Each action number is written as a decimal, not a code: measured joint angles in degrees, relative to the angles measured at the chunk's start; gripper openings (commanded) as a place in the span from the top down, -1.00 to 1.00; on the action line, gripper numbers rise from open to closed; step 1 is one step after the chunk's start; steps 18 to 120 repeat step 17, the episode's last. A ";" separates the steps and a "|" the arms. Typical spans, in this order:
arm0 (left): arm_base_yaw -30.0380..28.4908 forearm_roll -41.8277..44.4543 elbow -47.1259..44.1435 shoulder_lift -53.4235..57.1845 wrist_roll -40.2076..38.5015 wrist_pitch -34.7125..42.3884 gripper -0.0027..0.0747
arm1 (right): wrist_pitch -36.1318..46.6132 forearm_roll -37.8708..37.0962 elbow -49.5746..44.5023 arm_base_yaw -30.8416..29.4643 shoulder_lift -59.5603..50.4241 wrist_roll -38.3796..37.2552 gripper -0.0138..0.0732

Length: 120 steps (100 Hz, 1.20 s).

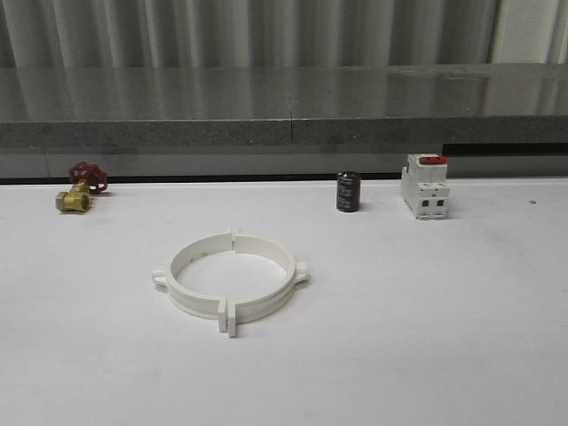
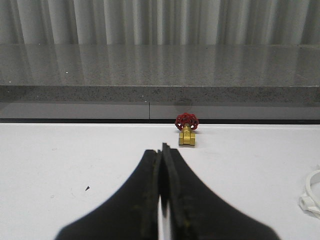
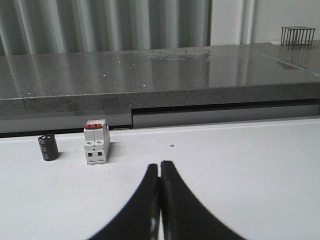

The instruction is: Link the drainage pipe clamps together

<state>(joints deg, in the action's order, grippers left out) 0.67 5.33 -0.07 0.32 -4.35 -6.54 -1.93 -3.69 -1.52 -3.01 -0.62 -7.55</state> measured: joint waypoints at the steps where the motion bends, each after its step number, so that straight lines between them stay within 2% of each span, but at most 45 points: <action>1: 0.00 0.00 0.00 0.00 0.00 0.00 0.99 | 0.00 0.00 0.00 0.00 0.00 0.00 0.82; 120: 0.00 0.00 0.00 0.00 0.00 0.00 0.99 | 0.00 0.00 0.00 0.00 0.00 0.00 0.82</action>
